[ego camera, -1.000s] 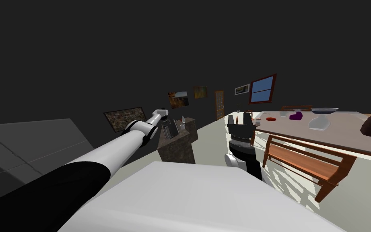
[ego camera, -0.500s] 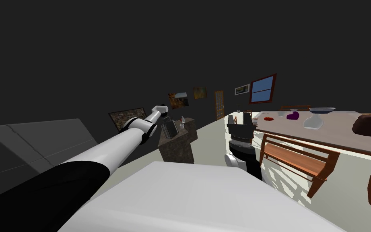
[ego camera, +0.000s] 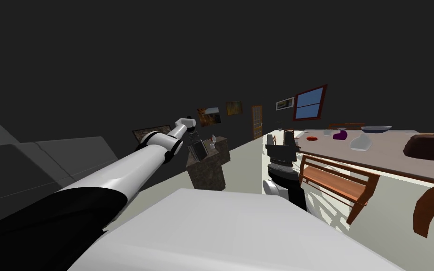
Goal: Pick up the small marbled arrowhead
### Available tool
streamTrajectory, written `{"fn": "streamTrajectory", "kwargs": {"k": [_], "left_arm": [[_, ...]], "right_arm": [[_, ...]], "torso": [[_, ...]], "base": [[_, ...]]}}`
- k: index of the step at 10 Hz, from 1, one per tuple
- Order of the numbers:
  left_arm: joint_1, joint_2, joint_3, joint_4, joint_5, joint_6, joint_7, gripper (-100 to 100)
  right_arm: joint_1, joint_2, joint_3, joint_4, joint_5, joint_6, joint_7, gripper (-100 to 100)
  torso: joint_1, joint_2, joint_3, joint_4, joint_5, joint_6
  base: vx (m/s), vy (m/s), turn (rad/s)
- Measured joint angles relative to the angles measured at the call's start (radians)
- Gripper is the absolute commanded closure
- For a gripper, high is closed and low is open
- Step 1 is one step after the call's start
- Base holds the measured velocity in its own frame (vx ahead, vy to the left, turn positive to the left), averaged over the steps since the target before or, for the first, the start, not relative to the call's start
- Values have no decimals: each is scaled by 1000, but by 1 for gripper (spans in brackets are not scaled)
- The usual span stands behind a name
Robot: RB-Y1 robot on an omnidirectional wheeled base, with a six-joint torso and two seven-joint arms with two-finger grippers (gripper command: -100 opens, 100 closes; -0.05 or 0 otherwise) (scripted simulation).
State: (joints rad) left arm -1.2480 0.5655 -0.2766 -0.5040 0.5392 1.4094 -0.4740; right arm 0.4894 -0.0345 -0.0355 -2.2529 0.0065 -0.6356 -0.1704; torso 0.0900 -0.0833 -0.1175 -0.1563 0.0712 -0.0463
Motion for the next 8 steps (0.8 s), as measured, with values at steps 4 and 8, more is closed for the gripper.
{"fn": "streamTrajectory", "kwargs": {"k": [4, 8], "left_arm": [[-29, 18, -10, -5, 1, 1, -7, -100], [-9, 49, -16, -147, 6, 48, 20, -100]], "right_arm": [[0, 0, 0, 0, 0, 0, 0, 0], [0, 0, 0, 0, 0, 0, 0, 0]], "torso": [[2, -6, -4, -2, 1, 0], [3, -6, -4, -2, 1, 0]], "base": [[-42, -38, 17], [-50, -30, 15]]}}
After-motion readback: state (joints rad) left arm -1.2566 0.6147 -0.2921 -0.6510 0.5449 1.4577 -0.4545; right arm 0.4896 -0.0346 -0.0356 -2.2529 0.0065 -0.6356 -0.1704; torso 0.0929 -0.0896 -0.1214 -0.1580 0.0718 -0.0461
